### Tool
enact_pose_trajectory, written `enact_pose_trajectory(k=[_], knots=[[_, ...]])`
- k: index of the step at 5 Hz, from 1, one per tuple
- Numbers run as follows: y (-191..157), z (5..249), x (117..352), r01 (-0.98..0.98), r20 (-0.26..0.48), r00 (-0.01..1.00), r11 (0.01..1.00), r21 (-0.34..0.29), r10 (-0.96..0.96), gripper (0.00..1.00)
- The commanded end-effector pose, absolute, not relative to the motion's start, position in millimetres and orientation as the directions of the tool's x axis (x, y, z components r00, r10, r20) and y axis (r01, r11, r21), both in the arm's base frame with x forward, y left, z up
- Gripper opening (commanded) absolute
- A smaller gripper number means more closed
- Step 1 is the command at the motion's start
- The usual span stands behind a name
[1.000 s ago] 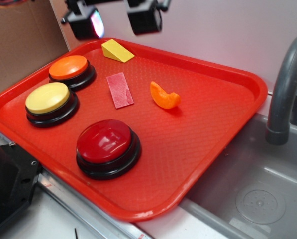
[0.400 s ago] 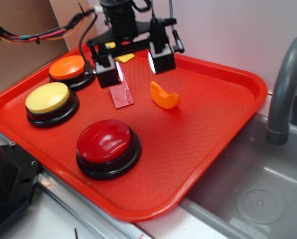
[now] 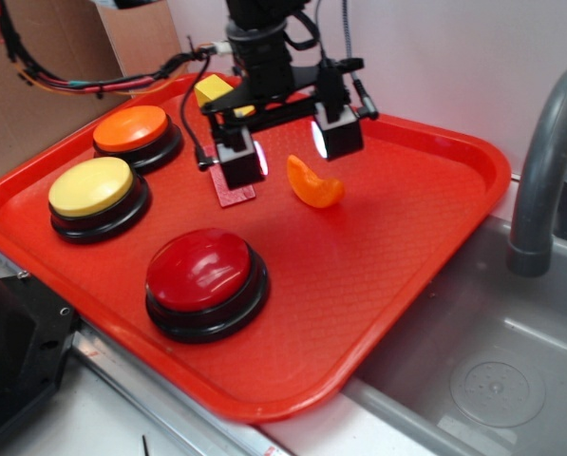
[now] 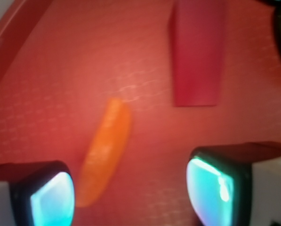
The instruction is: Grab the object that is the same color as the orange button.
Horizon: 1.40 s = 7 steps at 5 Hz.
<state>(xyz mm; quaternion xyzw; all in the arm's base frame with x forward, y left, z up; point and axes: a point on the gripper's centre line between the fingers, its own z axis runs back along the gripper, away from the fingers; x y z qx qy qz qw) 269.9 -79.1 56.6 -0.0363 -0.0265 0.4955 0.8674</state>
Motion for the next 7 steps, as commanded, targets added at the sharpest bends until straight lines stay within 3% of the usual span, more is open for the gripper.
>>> enact_pose_trajectory(k=[1,2,3,4,5,7], knots=[[-78.2,48.5,290.6,-0.846,0.038,0.525,0.526,-0.09,0.85,1.0],[-76.0,38.6,284.1,-0.849,0.025,0.524,0.525,-0.066,0.851,1.0],[-76.8,28.7,274.4,-0.851,0.017,0.524,0.524,-0.04,0.852,0.54],[-78.4,25.4,267.8,-0.848,0.013,0.528,0.528,-0.037,0.849,0.0],[-80.9,24.8,264.5,-0.843,0.001,0.537,0.536,-0.043,0.844,0.0],[-75.9,124.6,270.9,-0.539,0.122,0.824,0.832,-0.134,0.554,0.0]])
